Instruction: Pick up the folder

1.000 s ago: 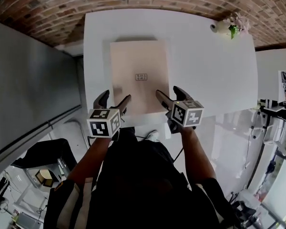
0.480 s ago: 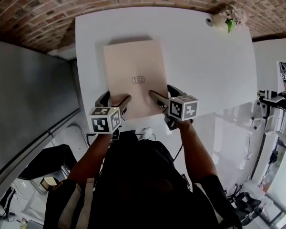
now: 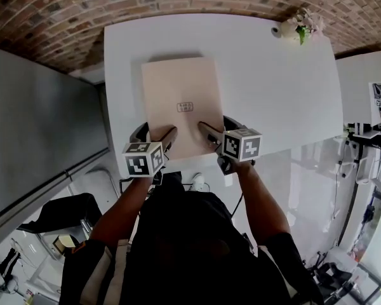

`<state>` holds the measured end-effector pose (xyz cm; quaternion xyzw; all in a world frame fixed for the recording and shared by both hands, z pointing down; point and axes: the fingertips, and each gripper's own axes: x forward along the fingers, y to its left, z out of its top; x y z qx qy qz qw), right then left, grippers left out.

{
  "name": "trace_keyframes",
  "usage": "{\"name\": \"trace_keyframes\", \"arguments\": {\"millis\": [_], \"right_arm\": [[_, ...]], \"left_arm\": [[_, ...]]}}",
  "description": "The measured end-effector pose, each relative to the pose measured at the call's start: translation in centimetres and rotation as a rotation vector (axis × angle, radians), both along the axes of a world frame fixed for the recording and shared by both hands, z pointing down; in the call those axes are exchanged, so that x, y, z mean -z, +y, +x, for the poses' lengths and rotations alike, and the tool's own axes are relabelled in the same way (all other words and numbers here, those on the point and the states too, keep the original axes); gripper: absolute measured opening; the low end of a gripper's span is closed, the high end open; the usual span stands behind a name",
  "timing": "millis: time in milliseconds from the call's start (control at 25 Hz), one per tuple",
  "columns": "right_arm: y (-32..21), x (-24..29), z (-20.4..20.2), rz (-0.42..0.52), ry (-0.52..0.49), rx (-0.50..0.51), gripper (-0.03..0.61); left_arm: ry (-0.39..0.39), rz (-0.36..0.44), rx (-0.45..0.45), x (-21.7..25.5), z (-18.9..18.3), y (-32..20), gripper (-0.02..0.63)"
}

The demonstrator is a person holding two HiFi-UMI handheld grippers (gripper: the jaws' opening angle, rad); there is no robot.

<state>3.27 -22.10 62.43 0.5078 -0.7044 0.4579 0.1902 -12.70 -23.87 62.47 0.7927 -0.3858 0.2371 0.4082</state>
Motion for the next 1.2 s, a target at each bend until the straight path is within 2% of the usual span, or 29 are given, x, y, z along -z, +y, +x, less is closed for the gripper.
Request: {"name": "trace_keyframes", "arguments": {"millis": [320,520,800,1200], "right_arm": [[2.5,3.6,0.8,0.071,-0.004,-0.03,0.38],[3.8,7.4,1.6,0.159,0.032,-0.013,0.38],[7.6,13.4,2.7,0.299,0.057,-0.033,0.38],[15.8,21.4,5.1,0.493,0.073,-0.087,0.381]], "left_arm": [[0.021,0.073,0.021,3.7,0.8,2.2,0.405],[0.03,0.143,0.029,7.1,1.7,3.7,0.405],[0.059,0.291,0.026,13.0,3.0,7.1,0.405],[0.088,0.503,-0.009,21.5,5.7,14.4,0.407]]}}
